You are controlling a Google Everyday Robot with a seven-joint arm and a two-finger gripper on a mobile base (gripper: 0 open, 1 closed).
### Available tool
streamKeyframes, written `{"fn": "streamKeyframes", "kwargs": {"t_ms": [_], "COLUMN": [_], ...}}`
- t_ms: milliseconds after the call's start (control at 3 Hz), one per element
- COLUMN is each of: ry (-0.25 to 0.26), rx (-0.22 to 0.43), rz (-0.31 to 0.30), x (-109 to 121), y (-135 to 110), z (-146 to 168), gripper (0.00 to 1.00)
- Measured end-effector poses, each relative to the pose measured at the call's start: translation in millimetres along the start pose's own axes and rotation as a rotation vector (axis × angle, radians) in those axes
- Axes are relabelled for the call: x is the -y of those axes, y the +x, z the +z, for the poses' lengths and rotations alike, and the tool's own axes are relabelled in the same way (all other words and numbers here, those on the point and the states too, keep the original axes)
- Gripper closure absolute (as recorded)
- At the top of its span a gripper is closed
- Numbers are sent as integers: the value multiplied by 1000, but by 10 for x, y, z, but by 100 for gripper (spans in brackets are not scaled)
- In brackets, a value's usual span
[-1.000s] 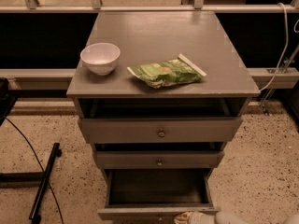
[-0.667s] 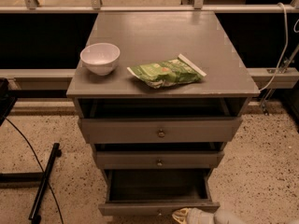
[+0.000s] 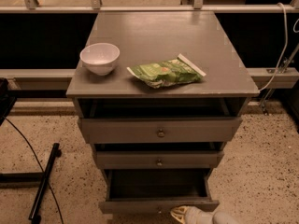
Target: Close bottom drawer
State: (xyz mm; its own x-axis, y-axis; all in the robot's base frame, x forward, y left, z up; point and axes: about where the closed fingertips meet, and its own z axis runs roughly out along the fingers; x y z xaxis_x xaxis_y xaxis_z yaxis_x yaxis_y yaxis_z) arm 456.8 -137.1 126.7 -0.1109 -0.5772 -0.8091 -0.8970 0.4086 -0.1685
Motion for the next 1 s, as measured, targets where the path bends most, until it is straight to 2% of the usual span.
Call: {"fn": "streamKeyframes", "kwargs": {"t_ms": [667, 1000], "ry": [158, 203], "rx": [120, 142], "rz": [-101, -116], "x": [412, 635], "y": [-187, -222], "z": [353, 516], "gripper": [100, 100]}}
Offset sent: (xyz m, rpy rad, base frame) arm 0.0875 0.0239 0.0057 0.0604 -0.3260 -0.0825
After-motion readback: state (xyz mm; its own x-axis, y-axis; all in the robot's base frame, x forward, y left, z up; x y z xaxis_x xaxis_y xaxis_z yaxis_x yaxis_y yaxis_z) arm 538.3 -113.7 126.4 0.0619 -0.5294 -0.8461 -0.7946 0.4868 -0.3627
